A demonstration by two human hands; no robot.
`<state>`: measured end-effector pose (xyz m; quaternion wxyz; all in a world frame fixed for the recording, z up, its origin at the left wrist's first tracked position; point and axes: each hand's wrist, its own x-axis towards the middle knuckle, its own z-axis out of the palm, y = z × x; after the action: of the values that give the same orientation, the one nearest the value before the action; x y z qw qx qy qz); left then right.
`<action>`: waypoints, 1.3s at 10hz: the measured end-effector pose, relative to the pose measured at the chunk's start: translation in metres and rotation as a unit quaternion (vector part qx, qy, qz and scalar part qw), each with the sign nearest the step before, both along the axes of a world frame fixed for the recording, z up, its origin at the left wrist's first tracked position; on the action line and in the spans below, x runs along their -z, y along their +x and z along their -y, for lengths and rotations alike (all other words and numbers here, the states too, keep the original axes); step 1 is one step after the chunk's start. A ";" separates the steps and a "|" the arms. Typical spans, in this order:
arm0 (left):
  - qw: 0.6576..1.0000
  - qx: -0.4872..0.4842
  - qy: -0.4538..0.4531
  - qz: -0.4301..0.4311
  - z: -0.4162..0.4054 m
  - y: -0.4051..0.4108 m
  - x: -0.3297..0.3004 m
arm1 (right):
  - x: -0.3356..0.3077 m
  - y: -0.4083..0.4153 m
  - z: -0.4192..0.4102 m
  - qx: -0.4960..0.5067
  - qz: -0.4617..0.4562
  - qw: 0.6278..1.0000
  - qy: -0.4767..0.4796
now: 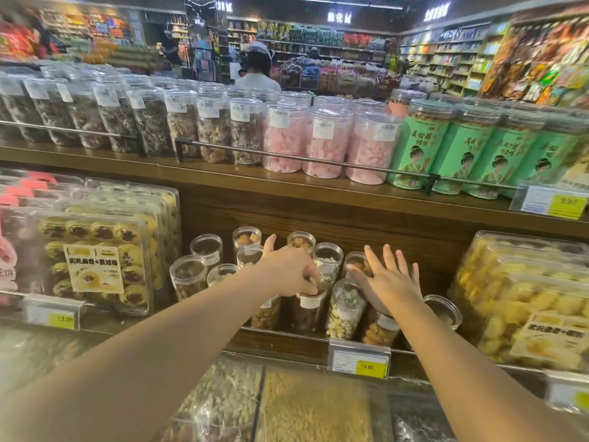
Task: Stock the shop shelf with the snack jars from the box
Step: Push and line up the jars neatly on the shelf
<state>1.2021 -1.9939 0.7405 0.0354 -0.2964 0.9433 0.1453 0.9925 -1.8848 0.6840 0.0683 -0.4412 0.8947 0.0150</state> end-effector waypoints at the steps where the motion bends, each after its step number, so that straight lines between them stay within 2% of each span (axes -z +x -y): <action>1: 0.999 -0.005 -0.026 -0.029 0.000 0.008 -0.008 | 0.000 0.001 -0.001 0.003 -0.001 1.000 -0.005; 2: 0.998 -0.038 -0.016 -0.055 0.016 0.030 -0.018 | 0.000 0.001 0.000 0.004 0.000 1.000 -0.004; 3: 0.999 -0.033 0.009 -0.011 0.035 0.059 -0.019 | -0.001 0.001 -0.001 0.003 0.003 1.000 -0.010; 4: 0.999 -0.027 -0.010 0.032 0.035 0.072 -0.011 | -0.002 0.003 -0.003 0.008 0.015 1.000 -0.014; 6: 0.998 -0.041 -0.015 0.034 0.027 0.075 -0.006 | -0.004 0.004 -0.002 0.011 0.018 1.000 -0.015; 7: 0.997 -0.069 -0.025 -0.011 0.032 0.077 -0.009 | -0.004 0.005 -0.003 0.012 0.018 1.000 -0.017; 8: 0.981 -0.175 -0.018 -0.087 0.055 0.079 -0.010 | -0.003 0.005 -0.002 0.010 0.016 1.000 -0.016; 9: 0.978 -0.201 -0.035 -0.054 0.068 0.080 -0.006 | -0.004 0.004 -0.002 0.012 0.018 1.000 -0.018; 11: 0.986 -0.159 -0.041 -0.024 0.069 0.069 0.003 | -0.002 0.004 -0.002 0.012 0.021 0.999 -0.022; 13: 0.991 -0.113 0.033 -0.071 0.079 0.061 0.009 | -0.001 0.003 -0.001 0.013 0.016 1.000 -0.020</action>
<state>1.2632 -2.0732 0.7320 -0.0384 -0.3886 0.8986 0.2001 0.9954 -1.8838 0.6854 0.0737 -0.4309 0.8993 -0.0113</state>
